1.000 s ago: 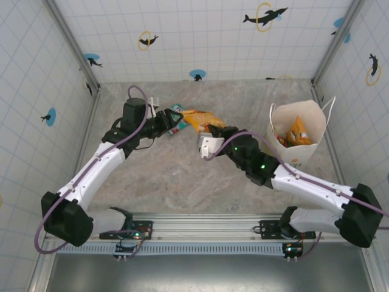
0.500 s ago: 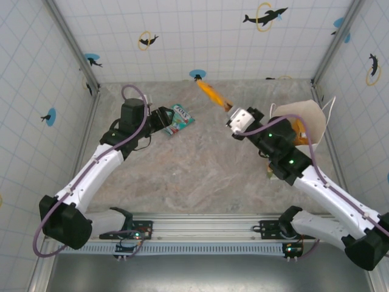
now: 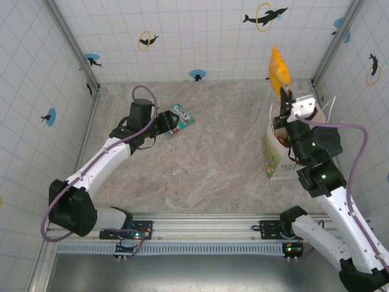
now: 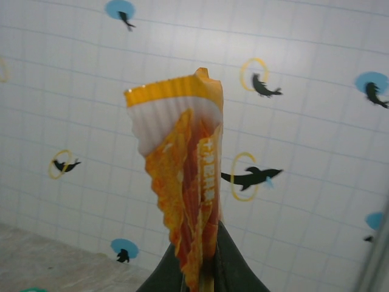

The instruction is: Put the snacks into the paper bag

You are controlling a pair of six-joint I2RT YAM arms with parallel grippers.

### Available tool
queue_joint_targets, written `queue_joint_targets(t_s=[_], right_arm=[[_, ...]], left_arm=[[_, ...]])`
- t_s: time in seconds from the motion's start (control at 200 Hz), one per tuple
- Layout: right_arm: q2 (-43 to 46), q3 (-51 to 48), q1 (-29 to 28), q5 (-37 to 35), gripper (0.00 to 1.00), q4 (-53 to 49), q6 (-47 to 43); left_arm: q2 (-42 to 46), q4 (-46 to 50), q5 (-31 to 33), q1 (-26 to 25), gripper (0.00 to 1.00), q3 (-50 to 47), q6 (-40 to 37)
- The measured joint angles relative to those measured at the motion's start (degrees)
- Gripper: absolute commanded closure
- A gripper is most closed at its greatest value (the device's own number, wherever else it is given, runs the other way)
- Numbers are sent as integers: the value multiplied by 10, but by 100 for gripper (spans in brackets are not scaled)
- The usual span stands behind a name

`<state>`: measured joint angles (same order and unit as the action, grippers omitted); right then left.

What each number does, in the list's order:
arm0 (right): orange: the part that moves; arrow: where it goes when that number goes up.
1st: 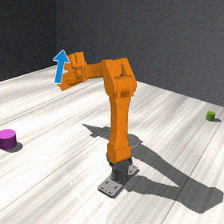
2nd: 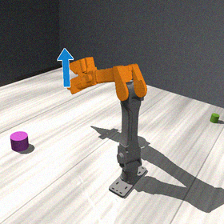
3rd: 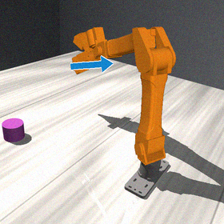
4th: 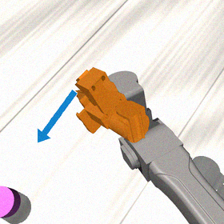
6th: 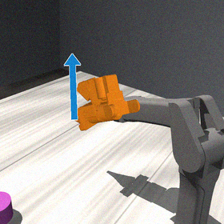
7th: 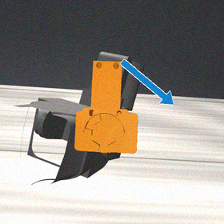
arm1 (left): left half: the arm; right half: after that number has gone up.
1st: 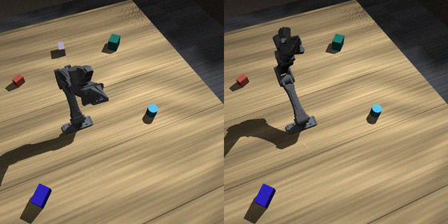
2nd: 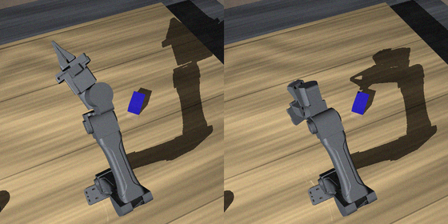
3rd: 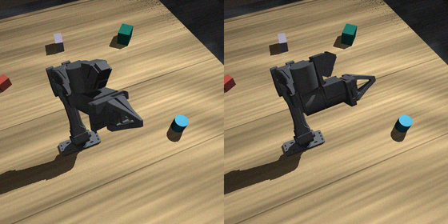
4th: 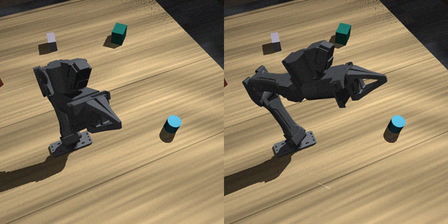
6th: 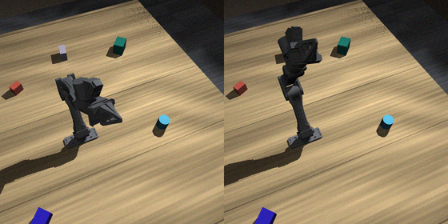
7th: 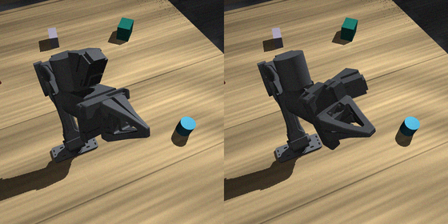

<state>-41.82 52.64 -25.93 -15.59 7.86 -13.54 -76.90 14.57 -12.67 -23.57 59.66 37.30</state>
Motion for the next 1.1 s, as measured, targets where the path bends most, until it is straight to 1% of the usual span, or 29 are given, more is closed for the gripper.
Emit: queue_joint_targets(t_s=[0.14,0.245,0.47,0.766,1.101], right_arm=[[36,-50,39,-37,100,-13,40],[57,-90,61,-44,100,-25,78],[103,-154,69,-33,100,-63,153],[107,-160,69,-24,100,-83,192],[115,-162,69,-45,100,-119,206]], left_arm=[[0,-1,-4,0,28,0,0],[0,-1,-4,0,28,0,-1],[-1,-1,-14,0,28,0,-9],[-6,-2,-28,0,28,-4,-14],[-14,-5,-34,0,29,-11,-15]])
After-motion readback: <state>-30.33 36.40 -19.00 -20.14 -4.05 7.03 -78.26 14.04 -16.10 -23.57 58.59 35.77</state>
